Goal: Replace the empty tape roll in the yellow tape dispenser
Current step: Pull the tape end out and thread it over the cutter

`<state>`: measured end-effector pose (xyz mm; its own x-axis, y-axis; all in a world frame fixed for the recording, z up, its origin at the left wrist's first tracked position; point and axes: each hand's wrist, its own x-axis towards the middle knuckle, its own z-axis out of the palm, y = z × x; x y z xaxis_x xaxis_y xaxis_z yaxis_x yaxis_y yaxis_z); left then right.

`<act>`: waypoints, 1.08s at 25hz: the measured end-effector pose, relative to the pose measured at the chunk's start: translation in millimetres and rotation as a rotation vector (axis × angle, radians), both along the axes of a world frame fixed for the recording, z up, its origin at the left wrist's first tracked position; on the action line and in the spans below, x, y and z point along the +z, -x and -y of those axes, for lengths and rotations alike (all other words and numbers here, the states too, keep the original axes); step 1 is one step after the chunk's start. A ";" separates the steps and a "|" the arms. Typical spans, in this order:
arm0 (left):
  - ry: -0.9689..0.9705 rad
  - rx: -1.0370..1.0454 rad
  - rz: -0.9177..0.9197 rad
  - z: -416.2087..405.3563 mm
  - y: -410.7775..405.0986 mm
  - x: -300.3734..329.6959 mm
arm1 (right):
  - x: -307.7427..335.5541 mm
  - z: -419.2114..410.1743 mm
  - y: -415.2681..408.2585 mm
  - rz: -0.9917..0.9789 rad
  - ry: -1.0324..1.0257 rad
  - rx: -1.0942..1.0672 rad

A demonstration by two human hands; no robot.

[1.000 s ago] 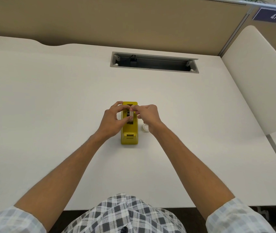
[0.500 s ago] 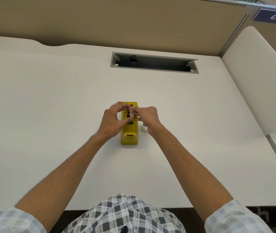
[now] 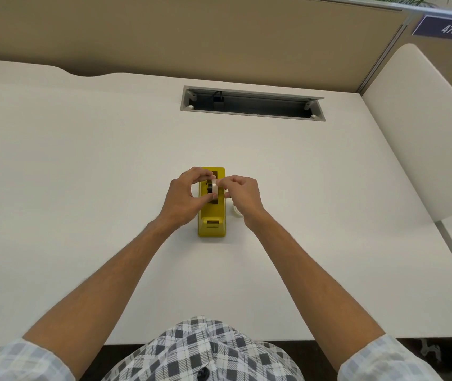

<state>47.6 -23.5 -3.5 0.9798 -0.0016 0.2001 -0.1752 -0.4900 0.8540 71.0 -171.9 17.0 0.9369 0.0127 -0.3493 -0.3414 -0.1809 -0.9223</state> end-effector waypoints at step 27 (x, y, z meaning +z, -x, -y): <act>-0.302 -0.005 0.063 0.9 -0.6 -20.4 | -13.7 -2.2 9.4 0.079 0.081 -0.023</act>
